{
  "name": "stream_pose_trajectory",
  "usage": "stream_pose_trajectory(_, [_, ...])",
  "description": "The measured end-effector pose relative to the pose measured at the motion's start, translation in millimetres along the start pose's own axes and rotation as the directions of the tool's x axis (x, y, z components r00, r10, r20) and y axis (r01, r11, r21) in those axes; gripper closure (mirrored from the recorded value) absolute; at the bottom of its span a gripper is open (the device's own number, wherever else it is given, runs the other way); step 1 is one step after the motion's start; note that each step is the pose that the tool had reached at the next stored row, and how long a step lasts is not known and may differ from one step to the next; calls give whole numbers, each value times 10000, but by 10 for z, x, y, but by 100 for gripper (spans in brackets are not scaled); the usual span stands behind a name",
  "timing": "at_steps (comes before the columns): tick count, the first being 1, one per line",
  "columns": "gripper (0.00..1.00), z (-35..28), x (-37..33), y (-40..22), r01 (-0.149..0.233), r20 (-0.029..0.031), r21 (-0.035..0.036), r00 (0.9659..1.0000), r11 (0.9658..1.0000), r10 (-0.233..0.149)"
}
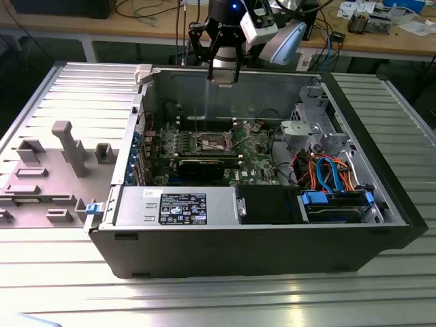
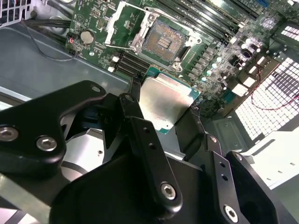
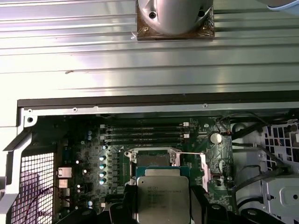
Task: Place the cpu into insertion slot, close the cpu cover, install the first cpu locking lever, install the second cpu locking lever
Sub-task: 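Place the cpu into insertion slot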
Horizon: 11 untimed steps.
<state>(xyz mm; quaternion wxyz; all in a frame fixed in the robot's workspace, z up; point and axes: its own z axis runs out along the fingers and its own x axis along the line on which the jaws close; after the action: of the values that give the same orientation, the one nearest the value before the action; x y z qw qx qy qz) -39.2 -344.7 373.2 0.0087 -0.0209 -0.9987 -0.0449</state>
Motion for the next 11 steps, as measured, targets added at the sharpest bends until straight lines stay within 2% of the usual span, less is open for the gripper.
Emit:
stream_pose_trajectory(2, [46, 0, 0, 0, -137, 11, -2, 9999, 9999, 137])
stream_pose_trajectory(11, [46, 1, 3, -2, -149, 14, -3, 9999, 9999, 149])
